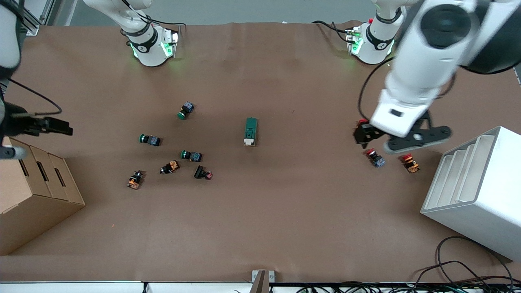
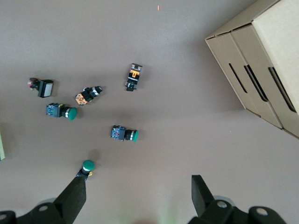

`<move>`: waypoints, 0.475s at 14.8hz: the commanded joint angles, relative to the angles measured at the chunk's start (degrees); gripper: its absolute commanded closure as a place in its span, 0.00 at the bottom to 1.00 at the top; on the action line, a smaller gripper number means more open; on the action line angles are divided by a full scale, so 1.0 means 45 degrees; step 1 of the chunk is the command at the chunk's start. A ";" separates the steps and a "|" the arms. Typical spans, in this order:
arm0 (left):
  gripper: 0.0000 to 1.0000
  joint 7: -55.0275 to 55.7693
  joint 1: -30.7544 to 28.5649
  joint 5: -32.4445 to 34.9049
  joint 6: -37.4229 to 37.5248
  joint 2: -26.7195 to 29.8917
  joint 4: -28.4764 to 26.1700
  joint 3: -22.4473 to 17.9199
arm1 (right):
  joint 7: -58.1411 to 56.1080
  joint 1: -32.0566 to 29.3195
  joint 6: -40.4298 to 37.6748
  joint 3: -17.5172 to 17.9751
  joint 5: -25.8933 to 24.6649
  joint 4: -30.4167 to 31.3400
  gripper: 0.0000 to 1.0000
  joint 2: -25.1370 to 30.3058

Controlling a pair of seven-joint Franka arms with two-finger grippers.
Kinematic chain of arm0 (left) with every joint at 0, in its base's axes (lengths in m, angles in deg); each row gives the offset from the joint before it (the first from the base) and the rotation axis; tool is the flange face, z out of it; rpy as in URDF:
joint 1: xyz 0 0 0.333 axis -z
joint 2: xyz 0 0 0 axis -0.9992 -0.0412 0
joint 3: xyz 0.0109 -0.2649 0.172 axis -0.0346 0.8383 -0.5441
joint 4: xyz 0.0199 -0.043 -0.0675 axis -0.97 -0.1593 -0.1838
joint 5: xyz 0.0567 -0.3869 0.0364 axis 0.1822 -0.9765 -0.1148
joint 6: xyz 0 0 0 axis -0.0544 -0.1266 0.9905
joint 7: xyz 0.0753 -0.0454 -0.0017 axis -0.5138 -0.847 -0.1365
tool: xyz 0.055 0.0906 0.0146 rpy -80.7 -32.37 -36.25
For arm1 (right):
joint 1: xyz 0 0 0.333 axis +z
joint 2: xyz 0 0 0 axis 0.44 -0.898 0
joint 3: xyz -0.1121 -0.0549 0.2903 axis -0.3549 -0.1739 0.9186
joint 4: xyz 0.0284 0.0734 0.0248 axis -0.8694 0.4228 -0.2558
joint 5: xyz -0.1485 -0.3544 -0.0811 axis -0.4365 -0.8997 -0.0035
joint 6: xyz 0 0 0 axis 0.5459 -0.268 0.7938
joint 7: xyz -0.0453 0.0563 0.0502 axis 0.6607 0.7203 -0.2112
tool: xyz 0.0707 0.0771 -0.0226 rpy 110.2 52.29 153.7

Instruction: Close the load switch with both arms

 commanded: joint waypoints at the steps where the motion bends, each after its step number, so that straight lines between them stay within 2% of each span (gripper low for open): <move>1: 0.00 -0.2283 0.0264 -0.1628 0.0245 0.1309 -0.0565 -0.1831 | -0.0045 -0.0135 0.0275 0.0169 0.0207 0.1652 0.00 0.1719; 4: 0.00 -0.4084 0.0127 -0.2293 0.0362 0.2540 -0.1581 -0.2769 | -0.0045 -0.0096 0.0392 0.0169 0.0207 0.2511 0.00 0.2832; 7: 0.00 -0.5393 0.0147 -0.2705 0.0616 0.3751 -0.2927 -0.3494 | -0.0064 -0.0116 0.0548 0.0169 0.0207 0.2943 0.00 0.3324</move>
